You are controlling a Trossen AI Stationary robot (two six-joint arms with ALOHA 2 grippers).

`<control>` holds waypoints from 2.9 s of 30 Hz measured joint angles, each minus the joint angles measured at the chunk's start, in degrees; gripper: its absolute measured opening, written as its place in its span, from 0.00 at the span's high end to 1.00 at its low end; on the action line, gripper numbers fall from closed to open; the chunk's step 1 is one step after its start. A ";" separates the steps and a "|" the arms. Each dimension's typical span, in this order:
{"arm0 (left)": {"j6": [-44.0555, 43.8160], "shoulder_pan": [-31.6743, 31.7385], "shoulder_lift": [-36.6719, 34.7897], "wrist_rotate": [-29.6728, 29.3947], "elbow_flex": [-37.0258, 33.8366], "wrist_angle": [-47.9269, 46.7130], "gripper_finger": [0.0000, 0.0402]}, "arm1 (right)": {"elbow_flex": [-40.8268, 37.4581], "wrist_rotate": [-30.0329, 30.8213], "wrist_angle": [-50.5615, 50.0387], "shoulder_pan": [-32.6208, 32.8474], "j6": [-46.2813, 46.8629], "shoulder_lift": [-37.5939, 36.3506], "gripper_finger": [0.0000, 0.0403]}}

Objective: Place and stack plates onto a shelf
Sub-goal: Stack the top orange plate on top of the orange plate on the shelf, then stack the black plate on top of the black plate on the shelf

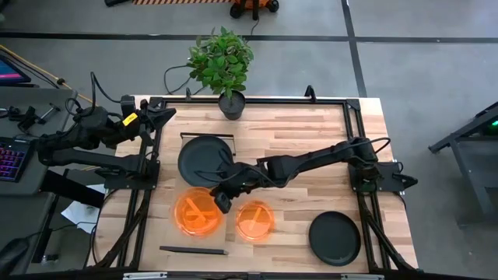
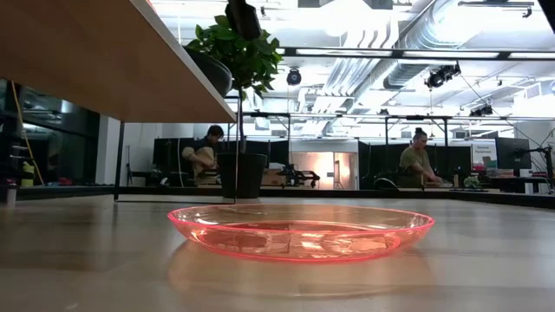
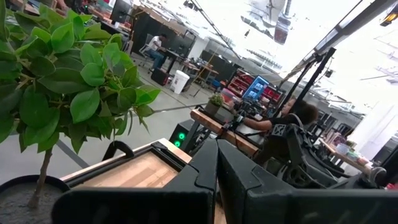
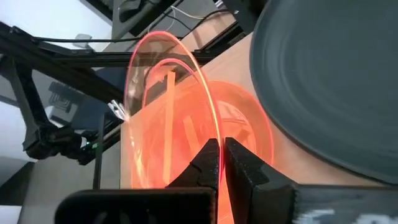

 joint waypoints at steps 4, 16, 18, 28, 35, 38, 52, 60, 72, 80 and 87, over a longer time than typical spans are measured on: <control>0.01 -0.02 0.00 1.00 0.01 0.00 1.00 | 0.00 -0.03 0.04 0.01 -0.01 0.00 0.99; 0.02 -0.02 0.00 1.47 0.00 0.00 1.00 | 0.19 -1.87 -0.28 0.01 -3.48 0.00 0.62; 0.00 0.00 0.00 1.47 0.00 0.00 1.00 | 0.92 -3.89 -0.62 -0.16 -4.43 0.00 0.56; 0.00 -0.01 -0.01 1.44 0.00 0.00 1.00 | 5.26 -11.54 -8.96 -1.87 -9.15 -0.44 0.46; 0.02 -0.02 0.00 1.44 0.00 0.00 1.00 | 4.85 -5.35 -28.85 -1.26 -16.02 -5.92 0.47; 0.04 -0.01 -0.01 1.42 0.00 -0.02 1.00 | 0.49 -1.67 -36.43 -0.10 -16.37 -9.56 0.47; 0.13 0.00 -0.02 1.06 0.00 -0.09 1.00 | -51.02 -8.58 -21.14 9.17 20.87 -39.31 0.47; 0.17 -0.02 0.00 0.66 0.00 -0.11 1.00 | -59.98 -14.04 -25.92 20.34 23.00 -43.22 0.47; 0.13 0.00 -0.01 0.68 0.00 -0.13 1.00 | -66.45 -7.49 -26.02 22.51 11.93 -42.82 0.47; 0.11 -0.02 -0.01 0.70 0.00 -0.13 1.00 | -69.23 -8.08 -21.84 22.52 -0.02 -42.80 0.47; 0.11 0.00 -0.02 0.71 0.00 -0.15 1.00 | -72.51 -10.71 -18.30 22.52 0.55 -42.77 0.47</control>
